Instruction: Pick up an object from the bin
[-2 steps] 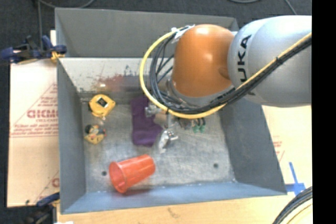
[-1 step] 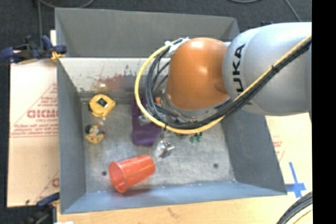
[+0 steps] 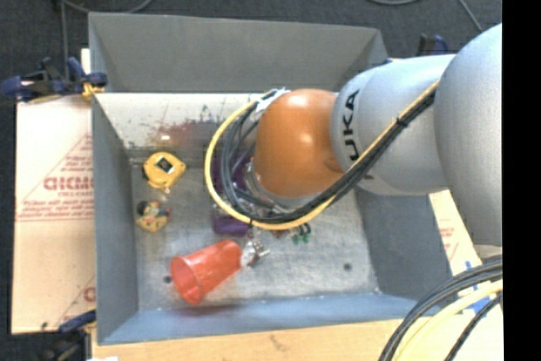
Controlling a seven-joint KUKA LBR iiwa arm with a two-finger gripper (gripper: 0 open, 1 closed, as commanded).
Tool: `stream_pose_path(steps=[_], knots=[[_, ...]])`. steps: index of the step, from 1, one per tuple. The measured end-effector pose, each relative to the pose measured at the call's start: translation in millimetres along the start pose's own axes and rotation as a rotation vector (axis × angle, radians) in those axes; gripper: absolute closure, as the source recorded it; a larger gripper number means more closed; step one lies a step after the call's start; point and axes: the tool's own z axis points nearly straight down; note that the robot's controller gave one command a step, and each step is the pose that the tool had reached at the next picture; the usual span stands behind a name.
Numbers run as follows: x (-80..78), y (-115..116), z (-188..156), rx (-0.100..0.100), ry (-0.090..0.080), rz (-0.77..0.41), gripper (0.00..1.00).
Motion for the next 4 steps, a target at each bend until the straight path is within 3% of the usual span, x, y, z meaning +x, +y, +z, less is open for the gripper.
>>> stream_pose_path(steps=[1, 3, 4], knots=[[43.3, 11, 41, 0.003, 0.004, -0.220, 1.00], [44.2, 10, 39, 0.003, 0.005, -0.229, 1.00], [18.3, -4, 38, 0.001, 0.002, -0.320, 1.00]])
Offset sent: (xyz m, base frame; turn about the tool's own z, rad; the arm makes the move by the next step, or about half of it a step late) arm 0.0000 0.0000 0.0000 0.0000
